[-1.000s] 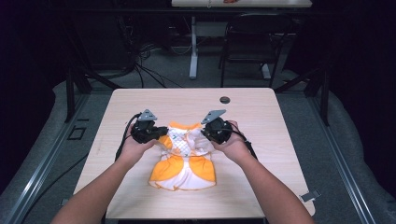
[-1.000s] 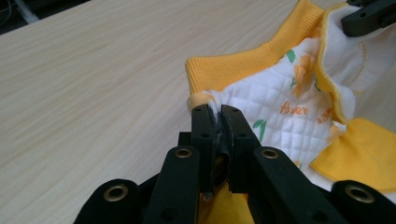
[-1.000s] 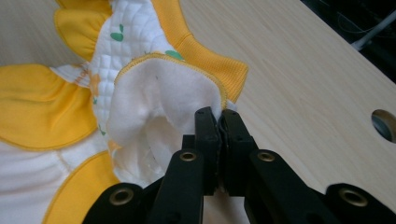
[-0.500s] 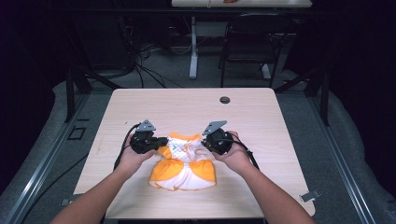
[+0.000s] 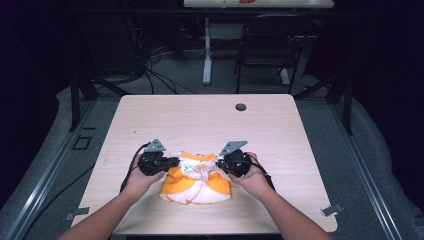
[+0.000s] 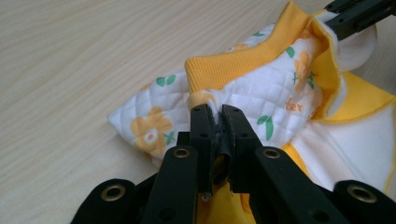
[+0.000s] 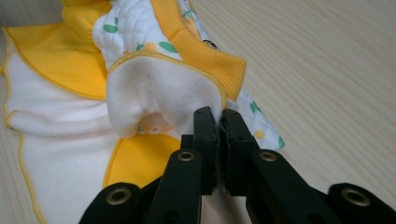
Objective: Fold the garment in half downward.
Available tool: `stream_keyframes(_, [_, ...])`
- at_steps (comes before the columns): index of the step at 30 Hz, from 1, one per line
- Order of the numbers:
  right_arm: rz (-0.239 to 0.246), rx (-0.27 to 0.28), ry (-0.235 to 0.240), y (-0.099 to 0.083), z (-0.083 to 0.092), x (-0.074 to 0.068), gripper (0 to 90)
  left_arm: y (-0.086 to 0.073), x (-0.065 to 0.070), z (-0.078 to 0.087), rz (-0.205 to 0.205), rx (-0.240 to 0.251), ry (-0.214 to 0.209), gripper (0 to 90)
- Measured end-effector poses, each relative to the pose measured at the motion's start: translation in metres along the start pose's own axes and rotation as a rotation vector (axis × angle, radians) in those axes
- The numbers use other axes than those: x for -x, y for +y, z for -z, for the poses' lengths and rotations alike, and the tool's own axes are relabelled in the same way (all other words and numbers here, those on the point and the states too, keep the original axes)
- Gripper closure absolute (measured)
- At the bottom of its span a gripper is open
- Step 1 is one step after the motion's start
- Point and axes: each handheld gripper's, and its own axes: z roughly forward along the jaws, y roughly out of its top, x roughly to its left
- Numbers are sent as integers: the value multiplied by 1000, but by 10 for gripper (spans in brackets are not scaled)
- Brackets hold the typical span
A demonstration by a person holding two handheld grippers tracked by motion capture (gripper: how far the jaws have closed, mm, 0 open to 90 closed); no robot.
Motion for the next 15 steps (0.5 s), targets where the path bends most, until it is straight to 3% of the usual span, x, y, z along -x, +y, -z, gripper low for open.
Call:
stream_keyframes(6, [-27, 10, 21, -4, 2, -2, 805, -6, 3, 3, 13, -8, -11, 777])
stream_keyframes(11, [-56, 39, 30, 1, 15, -1, 711, -1, 4, 12, 23, 2, -13, 729])
stream_keyframes(15, [-65, 62, 33, 4, 23, 0, 703, 8, 1, 22, 24, 23, 2, 726])
